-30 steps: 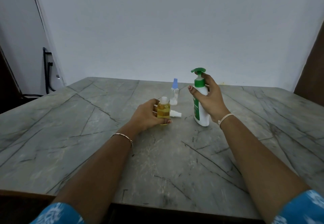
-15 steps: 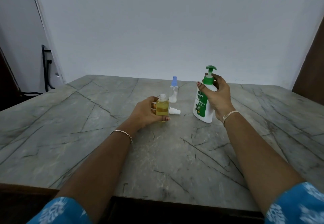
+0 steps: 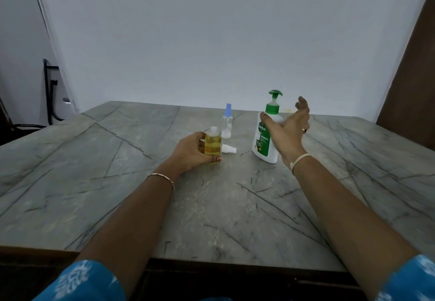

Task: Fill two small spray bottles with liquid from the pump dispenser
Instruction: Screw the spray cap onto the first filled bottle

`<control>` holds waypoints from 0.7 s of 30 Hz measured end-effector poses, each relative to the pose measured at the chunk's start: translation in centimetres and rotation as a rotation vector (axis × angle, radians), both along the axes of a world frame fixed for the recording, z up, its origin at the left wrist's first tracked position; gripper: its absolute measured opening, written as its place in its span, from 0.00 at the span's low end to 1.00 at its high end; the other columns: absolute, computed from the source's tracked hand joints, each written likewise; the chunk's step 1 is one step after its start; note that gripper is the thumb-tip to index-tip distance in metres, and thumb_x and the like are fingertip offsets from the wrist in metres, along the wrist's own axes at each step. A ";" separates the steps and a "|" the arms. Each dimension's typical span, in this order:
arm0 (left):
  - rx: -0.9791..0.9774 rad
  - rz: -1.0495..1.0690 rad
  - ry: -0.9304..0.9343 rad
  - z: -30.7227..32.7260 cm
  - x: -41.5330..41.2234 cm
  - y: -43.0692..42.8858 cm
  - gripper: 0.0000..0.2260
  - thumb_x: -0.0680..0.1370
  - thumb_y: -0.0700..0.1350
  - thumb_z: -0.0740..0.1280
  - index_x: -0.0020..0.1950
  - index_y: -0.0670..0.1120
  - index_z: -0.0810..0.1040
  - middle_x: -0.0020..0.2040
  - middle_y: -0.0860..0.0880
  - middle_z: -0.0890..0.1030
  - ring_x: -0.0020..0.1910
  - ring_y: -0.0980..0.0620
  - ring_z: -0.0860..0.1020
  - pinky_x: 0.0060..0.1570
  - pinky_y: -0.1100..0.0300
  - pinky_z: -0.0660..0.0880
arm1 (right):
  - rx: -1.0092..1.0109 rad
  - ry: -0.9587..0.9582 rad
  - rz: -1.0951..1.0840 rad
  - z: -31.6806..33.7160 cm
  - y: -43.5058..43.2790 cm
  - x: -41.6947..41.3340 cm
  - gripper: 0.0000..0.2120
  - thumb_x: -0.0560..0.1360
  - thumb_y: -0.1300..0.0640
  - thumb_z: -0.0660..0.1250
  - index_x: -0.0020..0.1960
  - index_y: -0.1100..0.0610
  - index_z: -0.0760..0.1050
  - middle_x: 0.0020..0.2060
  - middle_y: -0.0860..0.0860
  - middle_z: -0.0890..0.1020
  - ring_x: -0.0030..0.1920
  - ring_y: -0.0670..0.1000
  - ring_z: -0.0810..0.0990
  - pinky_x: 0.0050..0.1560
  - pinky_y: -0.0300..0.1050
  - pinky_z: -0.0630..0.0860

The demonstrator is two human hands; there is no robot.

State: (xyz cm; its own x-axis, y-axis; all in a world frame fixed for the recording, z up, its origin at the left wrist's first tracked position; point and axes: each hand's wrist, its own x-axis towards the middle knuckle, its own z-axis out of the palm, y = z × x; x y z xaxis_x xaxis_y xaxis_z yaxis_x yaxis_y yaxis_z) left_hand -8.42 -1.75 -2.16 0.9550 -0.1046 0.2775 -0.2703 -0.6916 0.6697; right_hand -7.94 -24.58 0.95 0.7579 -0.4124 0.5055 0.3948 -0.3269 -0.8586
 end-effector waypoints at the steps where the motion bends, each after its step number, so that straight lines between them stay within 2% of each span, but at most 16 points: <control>1: -0.001 -0.001 -0.001 0.0 0.0 0.0 0.31 0.65 0.53 0.79 0.64 0.47 0.74 0.56 0.50 0.81 0.54 0.52 0.79 0.58 0.58 0.75 | -0.044 -0.055 -0.083 -0.1 0.5 -0.6 0.42 0.71 0.52 0.74 0.76 0.55 0.53 0.73 0.52 0.60 0.73 0.53 0.57 0.71 0.56 0.58; 4: -0.005 -0.002 0.003 0.2 -0.2 -0.1 0.30 0.65 0.52 0.79 0.63 0.47 0.73 0.52 0.53 0.79 0.50 0.54 0.78 0.53 0.63 0.73 | -0.239 -0.325 -0.215 -0.3 2.4 -2.3 0.33 0.71 0.54 0.70 0.71 0.57 0.61 0.69 0.55 0.64 0.69 0.54 0.61 0.64 0.54 0.62; 6: -0.017 0.000 0.013 0.3 -0.4 -0.1 0.29 0.66 0.52 0.79 0.63 0.47 0.73 0.50 0.54 0.78 0.48 0.56 0.77 0.50 0.65 0.71 | -0.470 -0.457 -0.144 -0.3 3.8 -2.7 0.27 0.71 0.56 0.69 0.68 0.57 0.64 0.65 0.57 0.67 0.67 0.54 0.64 0.63 0.53 0.65; 8: -0.022 0.003 0.009 0.3 -0.4 -0.2 0.28 0.66 0.52 0.79 0.62 0.48 0.74 0.50 0.53 0.80 0.47 0.56 0.78 0.49 0.65 0.71 | -0.728 -0.476 -0.061 -0.6 5.2 -2.7 0.24 0.71 0.61 0.67 0.65 0.57 0.66 0.60 0.57 0.72 0.61 0.56 0.71 0.58 0.51 0.71; 11: -0.023 0.009 -0.001 0.2 -0.3 -0.2 0.27 0.66 0.51 0.79 0.61 0.47 0.75 0.51 0.52 0.81 0.48 0.55 0.78 0.50 0.64 0.71 | -0.898 -0.234 0.090 -1.4 6.6 -1.6 0.22 0.72 0.67 0.66 0.63 0.57 0.67 0.56 0.57 0.75 0.54 0.57 0.75 0.53 0.52 0.77; 15: -0.017 -0.003 0.002 0.2 -0.4 -0.2 0.27 0.67 0.51 0.78 0.62 0.46 0.75 0.52 0.51 0.80 0.52 0.53 0.79 0.54 0.61 0.74 | -1.054 0.113 0.260 -1.9 6.7 1.1 0.19 0.75 0.61 0.68 0.64 0.57 0.69 0.60 0.57 0.74 0.59 0.58 0.74 0.57 0.50 0.73; 17: -0.023 -0.014 0.007 0.3 -0.4 -0.1 0.27 0.67 0.52 0.78 0.62 0.47 0.75 0.54 0.50 0.81 0.53 0.52 0.79 0.57 0.59 0.75 | -1.106 0.208 0.305 -2.1 6.9 2.1 0.18 0.76 0.58 0.68 0.64 0.58 0.69 0.60 0.59 0.75 0.59 0.59 0.75 0.59 0.51 0.72; 21: -0.020 -0.020 0.006 0.3 -0.4 0.0 0.26 0.66 0.52 0.79 0.60 0.47 0.75 0.51 0.52 0.81 0.51 0.54 0.79 0.54 0.61 0.75 | -1.121 0.283 0.342 -2.2 7.0 3.4 0.15 0.76 0.56 0.68 0.61 0.58 0.75 0.57 0.59 0.80 0.57 0.59 0.79 0.57 0.49 0.74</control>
State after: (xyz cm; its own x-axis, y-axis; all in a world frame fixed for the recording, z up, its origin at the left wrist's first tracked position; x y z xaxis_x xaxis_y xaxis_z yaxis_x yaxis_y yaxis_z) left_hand -8.85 -1.80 -1.84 0.9544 -0.1178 0.2744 -0.2799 -0.6730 0.6847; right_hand -4.58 -17.60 -1.25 0.8842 0.3932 0.2523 0.4500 -0.8617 -0.2344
